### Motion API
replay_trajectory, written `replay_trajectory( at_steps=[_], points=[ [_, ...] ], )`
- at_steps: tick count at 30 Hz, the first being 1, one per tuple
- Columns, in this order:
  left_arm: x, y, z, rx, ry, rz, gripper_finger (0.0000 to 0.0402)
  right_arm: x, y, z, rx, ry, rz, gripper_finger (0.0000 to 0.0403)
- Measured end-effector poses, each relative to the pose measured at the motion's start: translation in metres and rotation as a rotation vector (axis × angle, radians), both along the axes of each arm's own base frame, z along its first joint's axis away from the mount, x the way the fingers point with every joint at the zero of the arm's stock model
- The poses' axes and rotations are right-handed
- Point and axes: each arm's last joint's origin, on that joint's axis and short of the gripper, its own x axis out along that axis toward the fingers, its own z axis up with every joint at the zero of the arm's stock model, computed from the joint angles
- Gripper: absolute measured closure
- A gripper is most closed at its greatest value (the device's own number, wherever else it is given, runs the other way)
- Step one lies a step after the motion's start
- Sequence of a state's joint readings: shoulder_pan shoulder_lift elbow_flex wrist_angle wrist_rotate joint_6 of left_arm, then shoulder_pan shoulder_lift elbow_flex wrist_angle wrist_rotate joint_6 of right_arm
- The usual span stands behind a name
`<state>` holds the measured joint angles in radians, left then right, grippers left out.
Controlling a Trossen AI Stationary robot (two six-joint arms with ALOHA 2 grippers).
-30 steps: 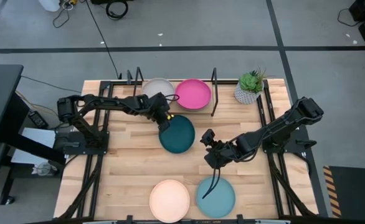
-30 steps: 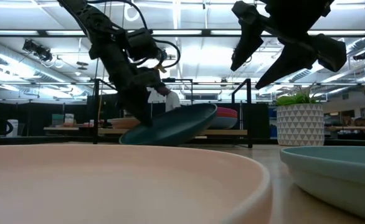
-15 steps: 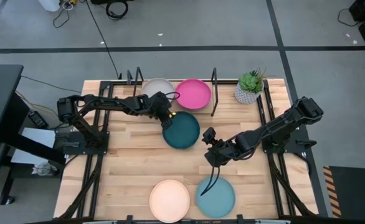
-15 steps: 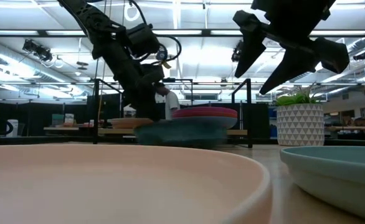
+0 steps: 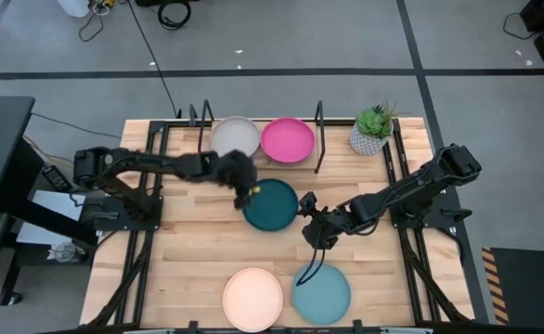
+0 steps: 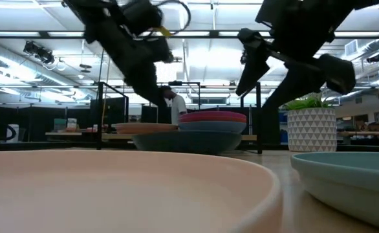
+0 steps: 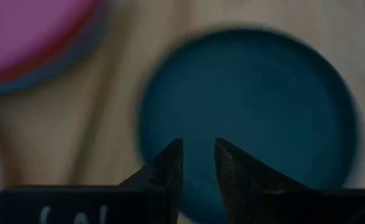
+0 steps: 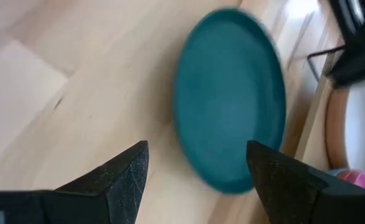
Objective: Place and stack plates onto a shelf
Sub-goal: Stack the dark green plate on top of the pink plate on the shelf
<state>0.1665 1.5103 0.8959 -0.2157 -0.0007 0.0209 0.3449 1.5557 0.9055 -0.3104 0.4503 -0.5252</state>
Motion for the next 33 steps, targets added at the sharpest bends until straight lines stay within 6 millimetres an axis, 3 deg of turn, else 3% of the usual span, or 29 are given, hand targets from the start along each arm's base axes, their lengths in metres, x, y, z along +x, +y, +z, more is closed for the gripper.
replay_trajectory(
  at_steps=[6,15,23,29,33],
  points=[
    [-0.027,-0.049,-0.011,0.043,-0.092,-0.089,0.0325,0.016,-0.007,-0.015,0.072,-0.023,0.021,0.0143],
    [-0.079,-0.083,-0.013,-0.06,-0.327,-0.102,0.0333,0.034,-0.015,-0.054,0.061,0.055,0.049,0.0154],
    [-0.106,-0.09,-0.016,-0.026,-0.405,0.022,0.0334,0.047,-0.026,-0.066,0.042,0.105,0.062,0.0171],
    [-0.11,-0.095,-0.018,0.04,-0.394,-0.005,0.0328,0.048,-0.03,-0.068,0.068,0.131,0.11,0.023],
    [-0.107,-0.098,-0.027,0.119,-0.351,0.016,0.0287,0.047,-0.03,-0.069,0.093,0.143,0.134,0.0274]
  ],
)
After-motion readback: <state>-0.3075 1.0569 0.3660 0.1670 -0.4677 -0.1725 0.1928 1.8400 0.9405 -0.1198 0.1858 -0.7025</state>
